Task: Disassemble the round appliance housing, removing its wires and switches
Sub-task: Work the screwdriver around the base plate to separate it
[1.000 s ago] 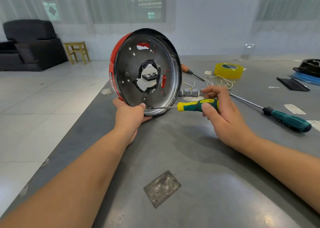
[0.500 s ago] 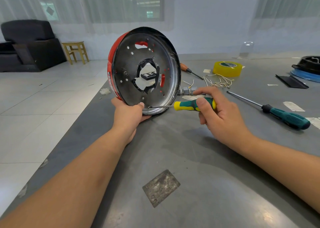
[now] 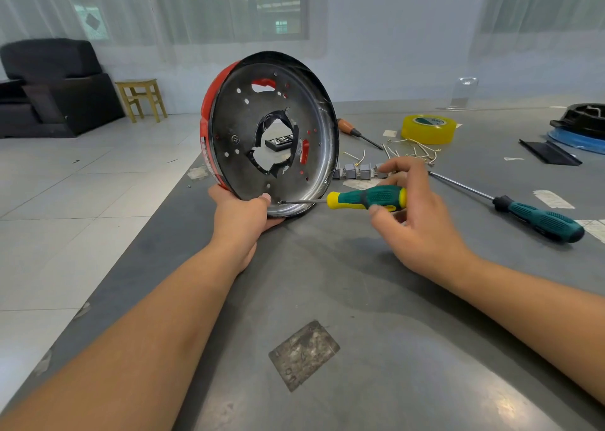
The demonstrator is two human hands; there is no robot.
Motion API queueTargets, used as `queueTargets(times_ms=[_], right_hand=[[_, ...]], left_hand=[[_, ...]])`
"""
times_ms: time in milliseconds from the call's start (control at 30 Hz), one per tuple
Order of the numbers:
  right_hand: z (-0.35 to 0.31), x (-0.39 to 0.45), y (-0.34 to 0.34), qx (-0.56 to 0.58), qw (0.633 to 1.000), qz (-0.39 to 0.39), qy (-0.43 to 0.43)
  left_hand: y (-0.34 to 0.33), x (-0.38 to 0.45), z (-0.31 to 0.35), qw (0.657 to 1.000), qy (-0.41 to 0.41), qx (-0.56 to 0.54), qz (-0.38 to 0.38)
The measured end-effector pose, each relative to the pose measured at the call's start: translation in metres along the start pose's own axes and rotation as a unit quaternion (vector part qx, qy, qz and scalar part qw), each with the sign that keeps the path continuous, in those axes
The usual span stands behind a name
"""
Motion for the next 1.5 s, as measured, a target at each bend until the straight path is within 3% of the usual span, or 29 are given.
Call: queueTargets(times_ms=[400, 600, 800, 1133, 1500], right_hand=[[0.01, 0.003, 0.001, -0.017, 0.999, -0.028, -0.03], [0.007, 0.001, 0.0, -0.029, 0.999, -0.039, 0.004], [0.02, 0.002, -0.003, -0.054, 0.995, -0.068, -0.051], [0.026, 0.009, 0.003, -0.078, 0.995, -0.053, -0.019], [0.042, 0.01, 0.009, -0.031, 0.995, -0.035, -0.085]], left_hand=[[0.001, 0.001, 0.0, 1.0, 0.004, -0.006, 0.0], [0.001, 0.002, -0.001, 1.0, 0.003, -0.013, 0.001], [0.002, 0.002, -0.001, 1.0, 0.005, -0.016, 0.004], [0.0, 0.001, -0.001, 1.0, 0.003, -0.01, 0.003], [0.002, 0.001, 0.0, 1.0, 0.007, -0.016, 0.006]])
Point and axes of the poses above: each hand's wrist, its own x-axis towards the middle knuckle, its own y-axis out of the back of the hand, z = x × y, the point moved 8 cm from there along x, towards the middle knuckle, and after that the axes turned 1 degree about y, right-handed, at the moved point
